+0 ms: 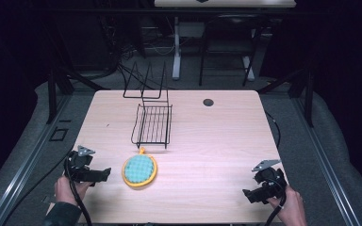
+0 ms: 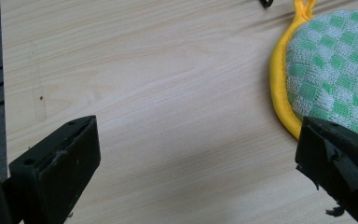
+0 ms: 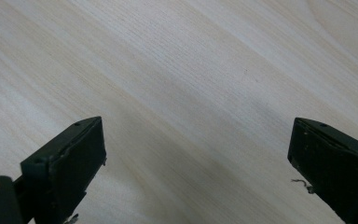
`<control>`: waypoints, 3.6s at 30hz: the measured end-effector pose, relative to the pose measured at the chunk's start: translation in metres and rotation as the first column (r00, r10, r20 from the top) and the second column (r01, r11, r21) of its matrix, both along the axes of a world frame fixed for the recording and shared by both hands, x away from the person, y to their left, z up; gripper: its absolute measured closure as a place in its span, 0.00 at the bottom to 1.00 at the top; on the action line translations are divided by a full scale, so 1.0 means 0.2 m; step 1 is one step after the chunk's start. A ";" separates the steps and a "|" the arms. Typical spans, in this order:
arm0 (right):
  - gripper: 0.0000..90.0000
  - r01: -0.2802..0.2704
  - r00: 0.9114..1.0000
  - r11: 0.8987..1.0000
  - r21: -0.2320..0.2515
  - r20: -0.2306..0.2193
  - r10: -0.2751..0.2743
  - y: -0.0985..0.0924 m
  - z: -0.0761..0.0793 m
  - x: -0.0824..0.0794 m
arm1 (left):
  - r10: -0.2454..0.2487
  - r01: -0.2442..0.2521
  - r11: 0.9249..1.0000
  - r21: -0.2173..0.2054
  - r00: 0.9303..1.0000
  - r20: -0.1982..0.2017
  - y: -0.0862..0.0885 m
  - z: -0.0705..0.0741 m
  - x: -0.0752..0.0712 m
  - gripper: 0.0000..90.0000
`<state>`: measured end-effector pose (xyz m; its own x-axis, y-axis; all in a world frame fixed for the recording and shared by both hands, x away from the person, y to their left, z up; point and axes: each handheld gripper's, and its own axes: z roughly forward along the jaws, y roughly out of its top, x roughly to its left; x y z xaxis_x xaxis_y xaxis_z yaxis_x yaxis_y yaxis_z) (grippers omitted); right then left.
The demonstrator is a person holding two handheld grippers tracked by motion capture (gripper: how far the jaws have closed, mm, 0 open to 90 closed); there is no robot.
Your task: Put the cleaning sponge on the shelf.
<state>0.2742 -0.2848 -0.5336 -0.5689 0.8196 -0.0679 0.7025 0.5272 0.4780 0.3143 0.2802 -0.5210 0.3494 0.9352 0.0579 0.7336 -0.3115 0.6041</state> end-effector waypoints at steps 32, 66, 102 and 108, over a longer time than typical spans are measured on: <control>0.04 -0.001 1.000 1.000 0.004 -0.009 0.001 0.01 -0.01 0.00 | -0.095 0.093 0.992 -0.082 0.995 -0.026 -0.24 -0.01 0.10 0.02; 0.05 0.003 1.000 1.000 0.013 0.000 -0.003 0.01 0.01 -0.01 | -0.169 0.165 0.984 -0.068 0.984 -0.051 -0.42 -0.13 0.18 0.74; 0.06 0.005 1.000 1.000 0.008 0.003 -0.005 0.00 0.01 -0.02 | -0.200 0.202 0.979 -0.027 0.978 0.060 -0.39 -0.03 0.14 0.98; 0.06 0.004 1.000 1.000 0.011 -0.004 -0.004 -0.01 0.01 -0.01 | -0.200 0.203 0.978 -0.046 0.977 0.075 -0.37 0.01 0.12 0.98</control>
